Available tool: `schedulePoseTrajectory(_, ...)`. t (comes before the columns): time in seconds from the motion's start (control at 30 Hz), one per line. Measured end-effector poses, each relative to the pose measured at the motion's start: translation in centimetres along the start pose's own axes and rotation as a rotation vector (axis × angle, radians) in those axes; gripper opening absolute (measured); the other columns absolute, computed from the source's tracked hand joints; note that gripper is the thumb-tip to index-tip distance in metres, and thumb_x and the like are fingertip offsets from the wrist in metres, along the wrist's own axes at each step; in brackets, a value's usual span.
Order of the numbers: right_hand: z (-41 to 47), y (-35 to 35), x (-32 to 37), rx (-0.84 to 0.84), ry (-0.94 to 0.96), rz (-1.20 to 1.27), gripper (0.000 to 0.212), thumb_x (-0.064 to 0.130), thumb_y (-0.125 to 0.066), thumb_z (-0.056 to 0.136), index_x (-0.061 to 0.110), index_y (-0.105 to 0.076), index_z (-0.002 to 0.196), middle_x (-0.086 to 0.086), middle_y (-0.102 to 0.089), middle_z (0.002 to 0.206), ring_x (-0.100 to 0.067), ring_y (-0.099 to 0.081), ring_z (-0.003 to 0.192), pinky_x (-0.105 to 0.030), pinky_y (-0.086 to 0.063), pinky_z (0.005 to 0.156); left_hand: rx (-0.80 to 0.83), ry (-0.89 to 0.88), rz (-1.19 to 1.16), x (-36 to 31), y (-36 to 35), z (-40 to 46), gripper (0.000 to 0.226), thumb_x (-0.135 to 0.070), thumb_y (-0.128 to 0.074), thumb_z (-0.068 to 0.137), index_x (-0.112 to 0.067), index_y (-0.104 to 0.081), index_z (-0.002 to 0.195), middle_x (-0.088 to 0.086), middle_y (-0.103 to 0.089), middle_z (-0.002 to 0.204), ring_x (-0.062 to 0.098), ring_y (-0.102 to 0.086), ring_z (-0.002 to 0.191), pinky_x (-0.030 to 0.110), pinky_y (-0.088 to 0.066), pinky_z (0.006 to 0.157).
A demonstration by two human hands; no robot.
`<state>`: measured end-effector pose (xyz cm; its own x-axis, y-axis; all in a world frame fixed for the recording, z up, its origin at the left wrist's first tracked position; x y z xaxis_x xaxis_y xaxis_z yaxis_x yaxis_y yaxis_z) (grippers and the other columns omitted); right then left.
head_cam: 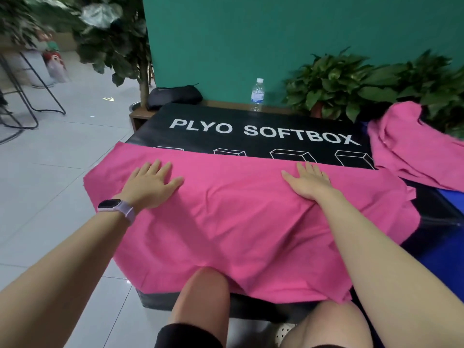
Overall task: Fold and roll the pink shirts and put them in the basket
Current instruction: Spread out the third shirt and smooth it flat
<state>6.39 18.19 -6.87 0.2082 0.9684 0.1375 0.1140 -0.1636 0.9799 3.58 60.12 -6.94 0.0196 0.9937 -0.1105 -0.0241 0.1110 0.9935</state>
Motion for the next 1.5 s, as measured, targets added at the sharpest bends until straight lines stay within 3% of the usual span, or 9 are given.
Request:
schedulePoseTrajectory(0.2,-2.1,-0.5,-0.5,0.006,0.019,-0.021,0.092,0.080,-0.019,0.092,0.023,-0.008,0.163,-0.002,0.000,0.170,-0.021,0.002,0.157,-0.044,-0.003,0.126,0.076,0.117,-0.045,-0.1,1.5,-0.1,0.070,-0.075,-0.031,0.088,-0.022,-0.052,0.129,0.015,-0.048,0.136,0.038,-0.044,0.128,0.049,-0.037,0.105)
schedulePoseTrajectory(0.4,-3.1,-0.2,-1.7,0.012,-0.006,-0.071,0.097,0.085,-0.019,0.088,0.024,-0.010,0.162,0.001,-0.002,0.170,-0.020,-0.003,0.156,-0.046,-0.011,0.125,-0.011,0.139,-0.020,-2.4,0.3,1.2,0.083,-0.076,-0.021,0.093,-0.021,-0.027,0.155,0.016,-0.023,0.162,0.036,-0.020,0.148,0.049,-0.017,0.119)
schedulePoseTrajectory(0.57,-1.4,-0.7,-0.8,0.024,-0.029,-0.045,0.093,0.081,-0.016,0.091,0.024,-0.003,0.163,-0.003,0.004,0.170,-0.024,0.005,0.156,-0.048,-0.001,0.126,0.065,0.153,-0.014,-2.2,-0.5,3.8,0.091,-0.081,-0.017,0.089,-0.025,-0.009,0.161,0.011,-0.003,0.168,0.035,0.000,0.154,0.051,-0.003,0.123)
schedulePoseTrajectory(0.93,3.7,0.3,0.8,-0.124,0.016,-0.041,0.087,0.072,-0.015,0.097,0.015,-0.010,0.162,-0.009,-0.004,0.170,-0.027,-0.002,0.156,-0.047,-0.004,0.126,-0.091,0.116,0.003,-3.4,0.2,9.5,0.077,-0.071,-0.026,0.094,-0.020,-0.034,0.151,0.015,-0.028,0.160,0.033,-0.022,0.147,0.049,-0.018,0.117)
schedulePoseTrajectory(1.07,1.7,1.4,1.1,-0.320,0.079,0.026,0.063,0.046,-0.036,0.101,0.004,-0.040,0.148,-0.016,-0.037,0.155,-0.032,-0.032,0.145,-0.045,-0.028,0.118,-0.290,0.022,0.027,-4.4,1.6,7.8,0.043,-0.044,-0.041,0.097,-0.013,-0.063,0.116,0.014,-0.057,0.121,0.035,-0.048,0.117,0.045,-0.039,0.100)
schedulePoseTrajectory(1.17,-0.3,2.0,1.3,-0.442,0.062,0.017,0.042,0.036,-0.044,0.097,0.005,-0.056,0.124,-0.013,-0.053,0.126,-0.031,-0.048,0.121,-0.045,-0.039,0.100,-0.291,0.003,-0.005,-4.3,1.6,6.3,0.042,-0.041,-0.039,0.100,-0.014,-0.067,0.115,0.015,-0.060,0.115,0.036,-0.052,0.111,0.044,-0.044,0.095)
schedulePoseTrajectory(1.27,-1.2,1.3,0.6,-0.319,-0.036,0.011,0.055,0.045,-0.037,0.099,0.008,-0.049,0.138,-0.014,-0.048,0.140,-0.032,-0.040,0.132,-0.047,-0.032,0.109,-0.216,-0.062,-0.058,-3.8,0.8,5.0,0.051,-0.052,-0.034,0.102,-0.014,-0.059,0.124,0.015,-0.056,0.126,0.036,-0.050,0.119,0.044,-0.039,0.104)
schedulePoseTrajectory(1.37,-2.2,0.3,-0.4,-0.194,-0.126,-0.003,0.076,0.059,-0.026,0.099,0.010,-0.026,0.157,-0.018,-0.022,0.163,-0.037,-0.018,0.150,-0.050,-0.012,0.123,-0.181,-0.116,-0.030,-3.2,0.1,3.2,0.067,-0.062,-0.026,0.100,-0.015,-0.045,0.142,0.012,-0.047,0.143,0.030,-0.039,0.135,0.042,-0.028,0.115)
schedulePoseTrajectory(1.5,-4.2,-1.0,-1.0,-0.144,-0.148,-0.007,0.090,0.071,-0.018,0.096,0.010,-0.010,0.162,-0.019,-0.004,0.168,-0.037,0.000,0.155,-0.051,0.000,0.125,-0.193,-0.104,0.001,-2.3,-0.5,0.2,0.087,-0.075,-0.013,0.091,-0.019,-0.033,0.154,0.009,-0.033,0.159,0.028,-0.025,0.148,0.042,-0.017,0.122)
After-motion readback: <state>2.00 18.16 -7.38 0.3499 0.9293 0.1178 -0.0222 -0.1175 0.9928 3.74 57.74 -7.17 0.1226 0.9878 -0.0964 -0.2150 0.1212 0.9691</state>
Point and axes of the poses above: each hand's wrist, its own z-axis towards the middle knuckle, its own y-axis out of the back of the hand, x = y × z, the point moved 6 cm from there along z, towards the middle knuckle
